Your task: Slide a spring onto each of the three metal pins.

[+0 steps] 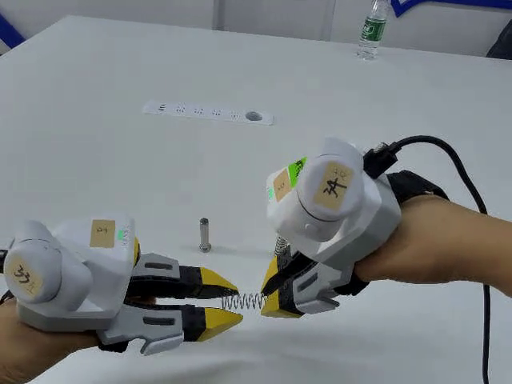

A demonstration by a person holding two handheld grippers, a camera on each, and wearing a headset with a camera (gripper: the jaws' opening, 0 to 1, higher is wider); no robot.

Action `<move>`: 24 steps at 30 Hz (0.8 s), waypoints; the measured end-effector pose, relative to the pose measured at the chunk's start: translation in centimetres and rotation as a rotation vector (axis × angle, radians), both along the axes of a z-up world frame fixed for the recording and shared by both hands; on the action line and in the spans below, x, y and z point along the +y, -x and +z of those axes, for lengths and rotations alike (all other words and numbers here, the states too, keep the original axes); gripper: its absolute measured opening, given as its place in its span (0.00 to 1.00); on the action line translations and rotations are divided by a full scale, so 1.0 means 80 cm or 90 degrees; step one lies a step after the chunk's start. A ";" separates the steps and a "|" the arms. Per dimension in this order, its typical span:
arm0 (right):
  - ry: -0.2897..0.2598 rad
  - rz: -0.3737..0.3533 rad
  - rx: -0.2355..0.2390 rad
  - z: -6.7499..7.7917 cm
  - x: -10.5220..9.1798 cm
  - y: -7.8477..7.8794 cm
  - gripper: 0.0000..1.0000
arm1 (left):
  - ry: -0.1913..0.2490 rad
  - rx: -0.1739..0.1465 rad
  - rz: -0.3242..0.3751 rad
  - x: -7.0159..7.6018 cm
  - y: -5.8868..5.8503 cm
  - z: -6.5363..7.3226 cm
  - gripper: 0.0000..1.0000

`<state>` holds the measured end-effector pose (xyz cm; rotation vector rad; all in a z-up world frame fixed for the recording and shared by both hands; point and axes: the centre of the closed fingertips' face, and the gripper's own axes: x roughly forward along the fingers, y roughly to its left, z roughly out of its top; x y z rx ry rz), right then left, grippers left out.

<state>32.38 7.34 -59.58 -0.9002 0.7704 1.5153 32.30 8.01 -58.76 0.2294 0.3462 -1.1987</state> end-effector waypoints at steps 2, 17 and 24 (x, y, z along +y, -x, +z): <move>-0.001 0.002 0.001 0.001 0.000 0.001 0.12 | 0.000 0.000 -0.001 0.000 0.000 -0.001 0.13; -0.014 0.004 0.010 0.003 -0.005 0.005 0.12 | 0.012 0.005 -0.032 -0.007 0.008 0.005 0.10; -0.012 0.003 0.018 -0.004 -0.006 0.008 0.14 | 0.026 0.006 -0.033 -0.009 0.011 0.014 0.10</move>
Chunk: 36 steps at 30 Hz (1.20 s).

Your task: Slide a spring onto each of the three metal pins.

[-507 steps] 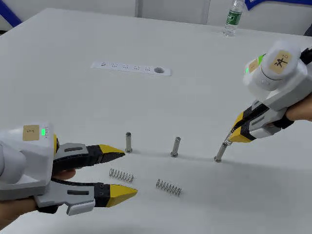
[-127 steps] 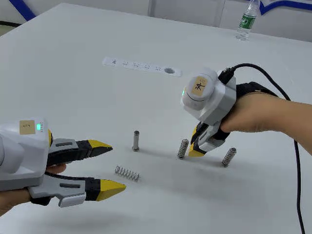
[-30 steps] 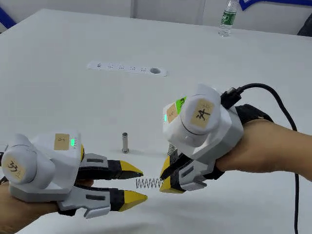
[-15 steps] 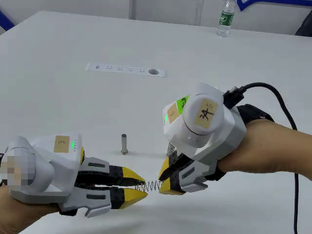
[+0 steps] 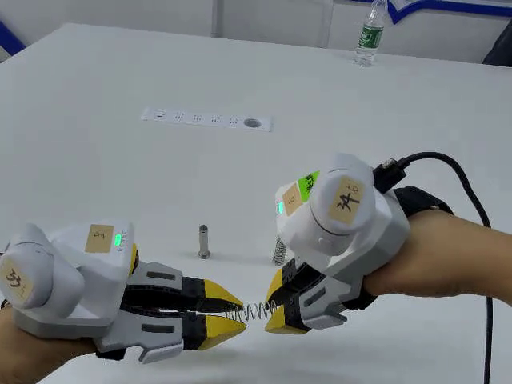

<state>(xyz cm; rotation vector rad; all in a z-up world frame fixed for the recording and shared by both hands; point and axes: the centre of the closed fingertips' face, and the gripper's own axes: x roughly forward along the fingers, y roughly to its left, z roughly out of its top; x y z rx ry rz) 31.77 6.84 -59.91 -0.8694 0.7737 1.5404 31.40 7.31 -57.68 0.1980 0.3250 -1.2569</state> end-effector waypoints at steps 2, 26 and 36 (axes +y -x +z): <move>-0.003 0.001 0.000 0.001 0.001 0.000 0.13 | 0.000 0.000 0.002 0.000 0.000 0.000 0.10; -0.057 0.017 -0.010 0.048 0.041 0.002 0.12 | 0.004 0.001 0.021 0.003 -0.008 -0.002 0.10; -0.057 0.026 -0.008 0.050 0.048 0.001 0.13 | 0.006 -0.001 0.028 0.005 -0.011 -0.002 0.10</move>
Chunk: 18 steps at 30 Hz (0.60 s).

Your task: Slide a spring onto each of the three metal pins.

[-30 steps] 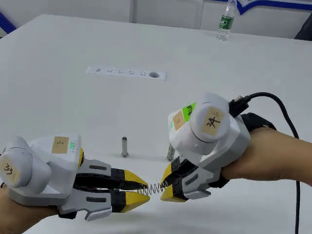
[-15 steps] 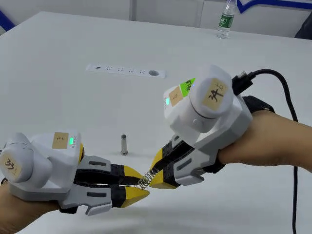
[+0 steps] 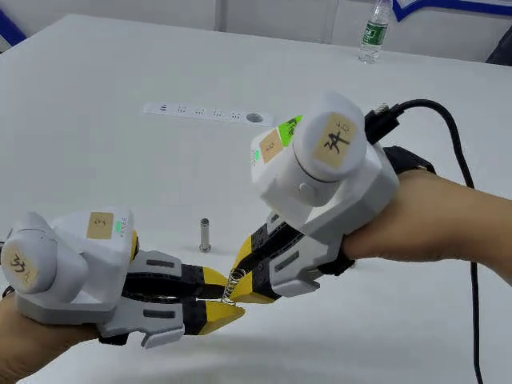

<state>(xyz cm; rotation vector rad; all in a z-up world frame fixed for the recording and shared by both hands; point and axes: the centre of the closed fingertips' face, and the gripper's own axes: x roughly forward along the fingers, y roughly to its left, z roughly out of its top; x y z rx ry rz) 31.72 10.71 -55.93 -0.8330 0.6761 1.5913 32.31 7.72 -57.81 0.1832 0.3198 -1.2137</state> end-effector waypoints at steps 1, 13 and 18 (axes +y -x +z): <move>0.000 0.001 0.000 0.000 0.000 0.000 0.13 | 0.001 0.000 0.000 0.000 0.000 0.000 0.10; 0.014 0.007 -0.005 0.001 0.003 -0.005 0.12 | 0.006 -0.009 0.016 0.001 -0.008 0.002 0.12; 0.018 0.009 -0.016 0.008 0.006 -0.015 0.12 | -0.004 -0.006 0.031 0.010 -0.011 -0.001 0.20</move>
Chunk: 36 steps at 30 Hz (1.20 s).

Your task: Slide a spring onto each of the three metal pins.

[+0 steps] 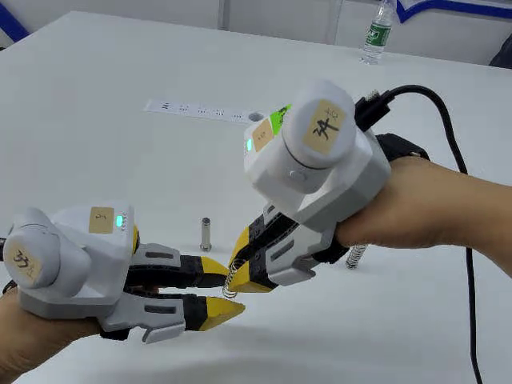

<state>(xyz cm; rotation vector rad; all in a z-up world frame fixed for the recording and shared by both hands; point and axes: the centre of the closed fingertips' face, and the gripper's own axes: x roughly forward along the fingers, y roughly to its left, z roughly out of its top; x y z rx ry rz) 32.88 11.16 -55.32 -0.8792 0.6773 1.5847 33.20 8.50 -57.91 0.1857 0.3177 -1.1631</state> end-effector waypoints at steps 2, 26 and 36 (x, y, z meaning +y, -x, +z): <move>0.002 0.002 -0.004 0.003 0.001 -0.004 0.12 | -0.002 0.000 0.008 0.006 0.000 -0.001 0.21; 0.007 -0.032 -0.054 0.019 0.032 -0.094 0.12 | -0.013 0.033 0.150 0.076 -0.015 -0.015 0.57; 0.029 -0.031 -0.065 -0.003 0.060 -0.120 0.12 | -0.011 0.039 0.173 0.087 -0.016 -0.016 0.63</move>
